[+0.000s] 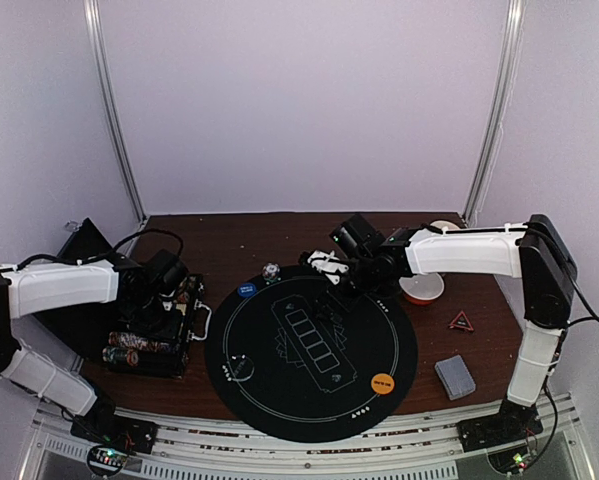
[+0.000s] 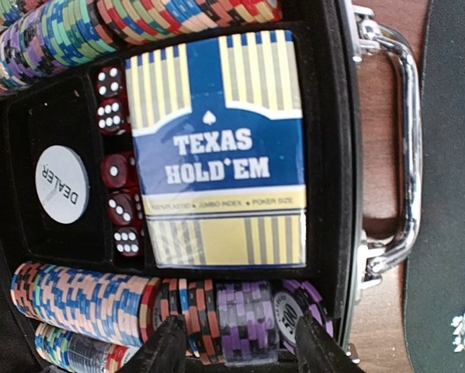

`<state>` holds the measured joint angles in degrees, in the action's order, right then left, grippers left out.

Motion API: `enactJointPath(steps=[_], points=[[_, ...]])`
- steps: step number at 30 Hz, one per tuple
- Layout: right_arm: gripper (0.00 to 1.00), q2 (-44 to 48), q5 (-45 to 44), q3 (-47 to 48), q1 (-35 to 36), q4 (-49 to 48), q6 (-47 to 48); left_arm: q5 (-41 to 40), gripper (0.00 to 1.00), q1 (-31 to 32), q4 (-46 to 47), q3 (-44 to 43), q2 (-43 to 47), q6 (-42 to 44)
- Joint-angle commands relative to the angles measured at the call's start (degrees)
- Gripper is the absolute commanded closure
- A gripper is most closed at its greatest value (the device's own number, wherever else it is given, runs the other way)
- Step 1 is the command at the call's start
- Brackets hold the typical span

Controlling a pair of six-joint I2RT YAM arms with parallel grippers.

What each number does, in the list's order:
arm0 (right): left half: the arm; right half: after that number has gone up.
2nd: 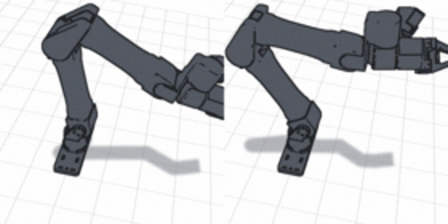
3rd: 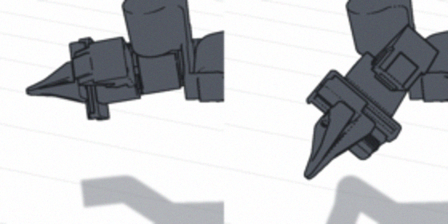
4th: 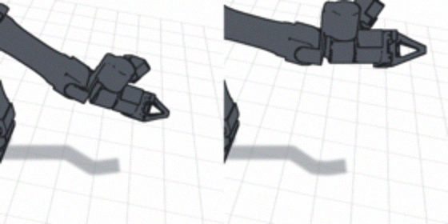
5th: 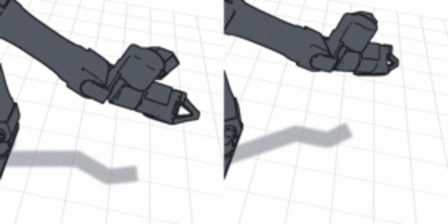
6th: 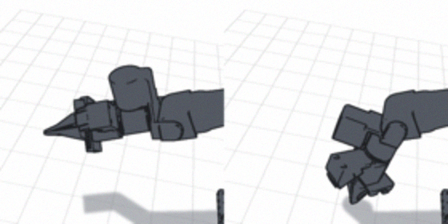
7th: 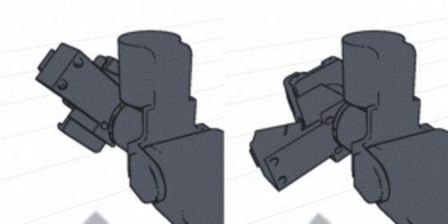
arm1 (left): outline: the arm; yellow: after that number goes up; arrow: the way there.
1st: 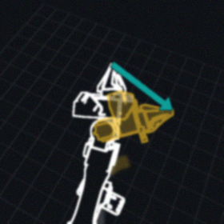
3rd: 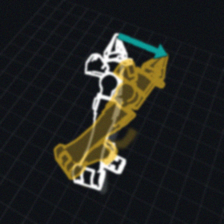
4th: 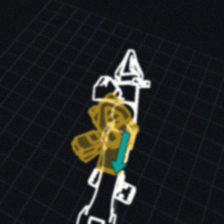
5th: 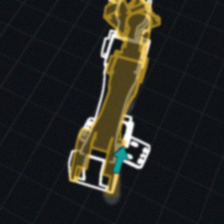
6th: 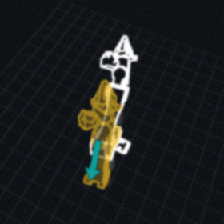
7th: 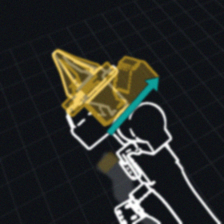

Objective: Distribute texas hold em gaming equipment
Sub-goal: Pick up the pile of poker chips from the chip case.

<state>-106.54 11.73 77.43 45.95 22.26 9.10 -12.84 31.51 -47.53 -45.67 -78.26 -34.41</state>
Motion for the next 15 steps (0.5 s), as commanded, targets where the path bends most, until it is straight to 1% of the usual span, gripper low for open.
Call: enactJointPath(steps=[1,4,6,11,15], points=[[0.00,-0.6,0.6,1.2,0.2,1.5,0.6,-1.3,0.49,0.2,-1.1,-0.2,-2.1,-1.7],[0.00,-0.7,0.6,1.1,0.3,1.6,0.6,1.4,0.49,0.2,0.6,1.1,-2.6,-1.2],[0.00,-0.7,0.6,1.1,0.2,1.7,0.5,2.1,0.47,0.1,0.9,1.3,-3.4,-1.5],[0.00,-0.5,0.7,0.7,0.3,1.7,0.3,-0.3,0.37,0.2,-1.5,0.4,-3.4,-2.5],[0.00,-0.5,0.7,0.6,0.3,1.8,0.2,-1.7,0.35,0.2,-3.3,-0.7,-2.3,-2.5]])
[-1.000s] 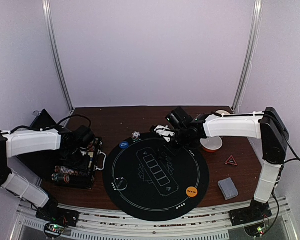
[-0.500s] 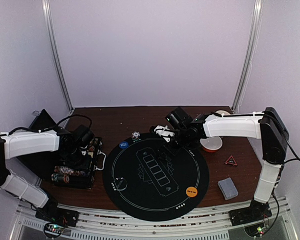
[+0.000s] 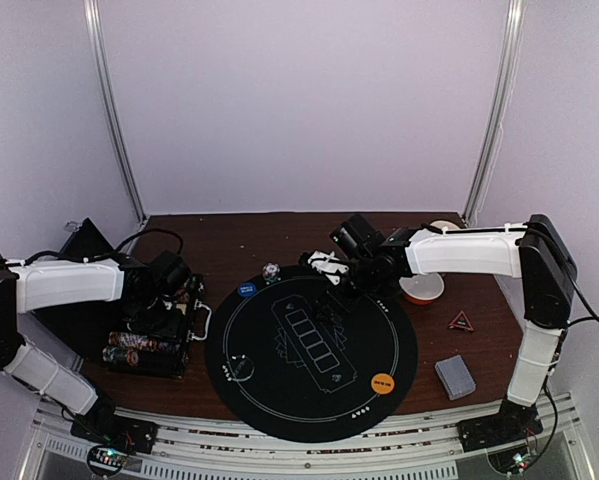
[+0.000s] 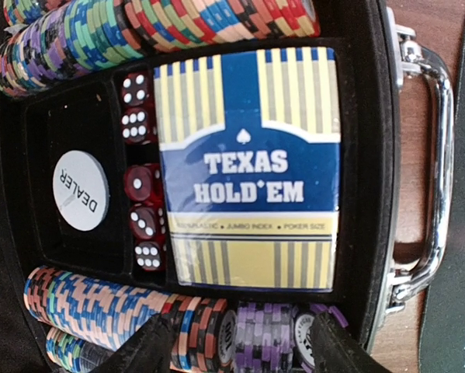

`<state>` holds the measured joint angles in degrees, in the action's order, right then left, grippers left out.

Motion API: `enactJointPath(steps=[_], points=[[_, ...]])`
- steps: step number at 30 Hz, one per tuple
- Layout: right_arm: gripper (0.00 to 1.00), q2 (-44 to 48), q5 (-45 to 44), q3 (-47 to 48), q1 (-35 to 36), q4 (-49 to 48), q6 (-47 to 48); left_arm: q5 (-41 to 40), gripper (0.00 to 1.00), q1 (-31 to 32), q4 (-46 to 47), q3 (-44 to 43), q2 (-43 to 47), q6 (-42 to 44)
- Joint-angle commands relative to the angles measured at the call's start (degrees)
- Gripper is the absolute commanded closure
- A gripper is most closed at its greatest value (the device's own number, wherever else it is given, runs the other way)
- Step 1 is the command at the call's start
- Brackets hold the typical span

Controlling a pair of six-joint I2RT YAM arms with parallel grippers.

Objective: Distribute texas hold em gaming equipment
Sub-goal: Pick up the pile of poker chips from the chip case.

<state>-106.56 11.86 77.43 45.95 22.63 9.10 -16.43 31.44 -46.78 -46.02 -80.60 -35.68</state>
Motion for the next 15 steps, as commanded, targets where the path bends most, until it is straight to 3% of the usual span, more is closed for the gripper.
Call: enactJointPath(steps=[1,11,15], points=[[0.00,-0.5,0.5,0.6,0.3,1.4,0.2,2.1,0.36,0.3,-3.8,-0.5,0.7,-1.0],[0.00,-1.1,0.8,1.3,0.3,2.0,-0.2,6.6,0.43,0.9,-1.7,0.7,2.5,-0.4],[0.00,-1.0,0.9,1.2,0.2,2.2,-0.1,4.4,0.48,0.8,-3.7,-0.4,3.0,-2.2]])
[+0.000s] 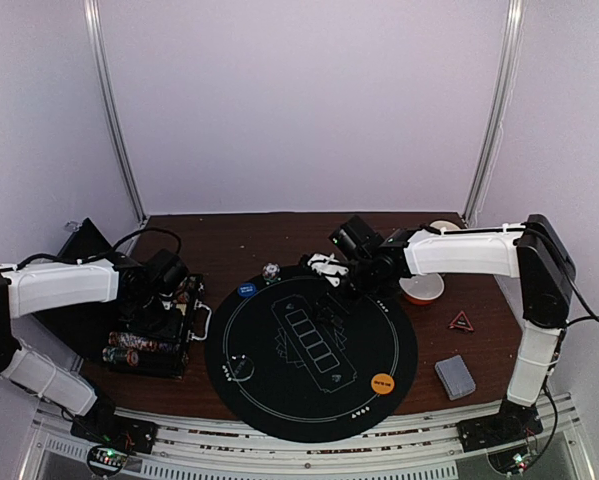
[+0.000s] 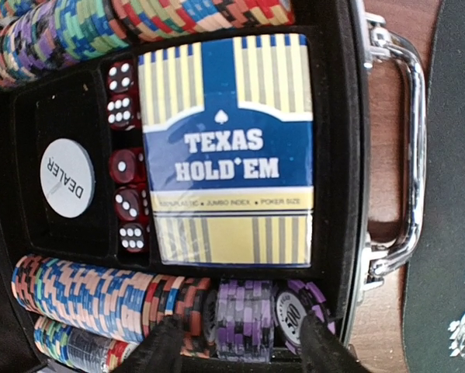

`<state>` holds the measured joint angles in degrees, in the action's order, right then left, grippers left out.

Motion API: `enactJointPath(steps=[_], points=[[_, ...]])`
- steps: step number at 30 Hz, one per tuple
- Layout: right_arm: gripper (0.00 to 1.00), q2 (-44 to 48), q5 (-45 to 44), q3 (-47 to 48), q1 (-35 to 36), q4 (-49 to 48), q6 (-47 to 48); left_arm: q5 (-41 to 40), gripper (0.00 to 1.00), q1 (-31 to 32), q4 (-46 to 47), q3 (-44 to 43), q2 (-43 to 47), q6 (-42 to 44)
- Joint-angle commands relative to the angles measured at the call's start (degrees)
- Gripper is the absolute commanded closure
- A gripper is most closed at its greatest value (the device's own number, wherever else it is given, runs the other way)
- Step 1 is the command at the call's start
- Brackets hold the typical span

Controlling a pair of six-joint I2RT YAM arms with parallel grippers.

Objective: Distribute texas hold em gaming equipment
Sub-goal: Pick up the pile of poker chips from the chip case.

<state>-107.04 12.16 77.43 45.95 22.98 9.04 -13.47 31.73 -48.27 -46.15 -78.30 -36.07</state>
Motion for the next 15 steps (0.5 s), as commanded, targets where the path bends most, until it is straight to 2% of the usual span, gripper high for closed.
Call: enactJointPath(steps=[1,12,15], points=[[0.00,-0.6,0.6,1.3,0.3,1.8,0.0,1.4,0.51,0.7,-2.3,-0.6,1.1,-1.7],[0.00,-1.2,1.1,2.1,0.2,2.5,-0.2,0.2,0.51,1.1,-2.9,-2.0,2.9,-1.0],[0.00,-1.3,1.3,2.5,0.3,2.8,-0.2,1.6,0.56,1.1,-2.5,-0.6,2.7,-1.9]])
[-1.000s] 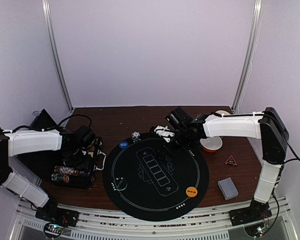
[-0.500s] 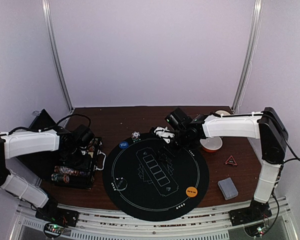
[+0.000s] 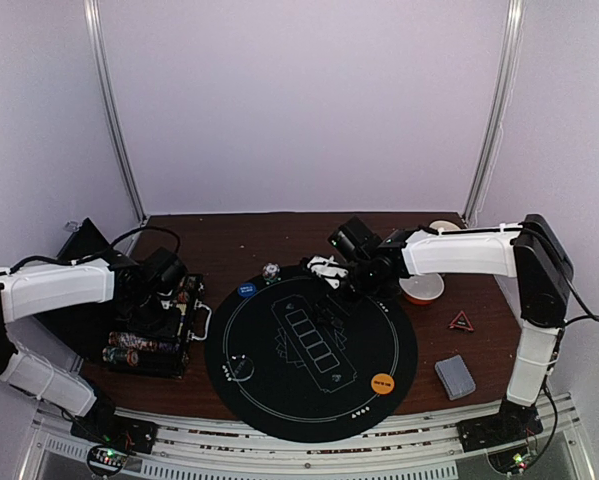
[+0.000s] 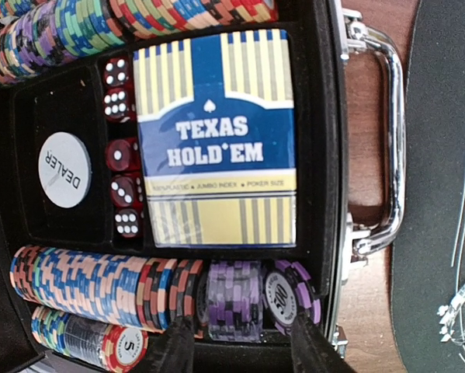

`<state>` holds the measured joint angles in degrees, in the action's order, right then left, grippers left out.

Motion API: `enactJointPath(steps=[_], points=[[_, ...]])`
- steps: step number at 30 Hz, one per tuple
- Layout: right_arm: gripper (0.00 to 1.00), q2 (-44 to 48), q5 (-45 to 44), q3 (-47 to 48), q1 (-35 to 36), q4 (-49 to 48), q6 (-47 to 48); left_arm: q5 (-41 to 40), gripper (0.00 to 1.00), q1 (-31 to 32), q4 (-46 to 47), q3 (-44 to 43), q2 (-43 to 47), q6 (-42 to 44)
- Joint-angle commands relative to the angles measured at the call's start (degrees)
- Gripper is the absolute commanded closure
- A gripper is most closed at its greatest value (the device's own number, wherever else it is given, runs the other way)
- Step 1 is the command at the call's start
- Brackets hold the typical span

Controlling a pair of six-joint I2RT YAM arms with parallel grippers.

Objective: Distribute texas hold em gaming equipment
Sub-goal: Pick up the pile of poker chips from the chip case.

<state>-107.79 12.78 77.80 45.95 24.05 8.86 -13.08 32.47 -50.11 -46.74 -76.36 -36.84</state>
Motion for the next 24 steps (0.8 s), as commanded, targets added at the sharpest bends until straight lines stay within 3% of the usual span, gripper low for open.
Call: enactJointPath(steps=[1,22,24], points=[[0.00,-0.7,0.7,2.3,0.2,1.9,0.1,1.5,0.57,0.3,-0.6,0.4,0.6,-1.6],[0.00,-0.2,0.6,1.7,0.3,3.2,0.8,0.8,0.59,-0.2,2.1,2.2,-3.7,-0.1],[0.00,0.0,0.5,1.7,0.2,3.2,0.8,0.9,0.63,-1.1,2.9,2.5,-3.7,0.3]])
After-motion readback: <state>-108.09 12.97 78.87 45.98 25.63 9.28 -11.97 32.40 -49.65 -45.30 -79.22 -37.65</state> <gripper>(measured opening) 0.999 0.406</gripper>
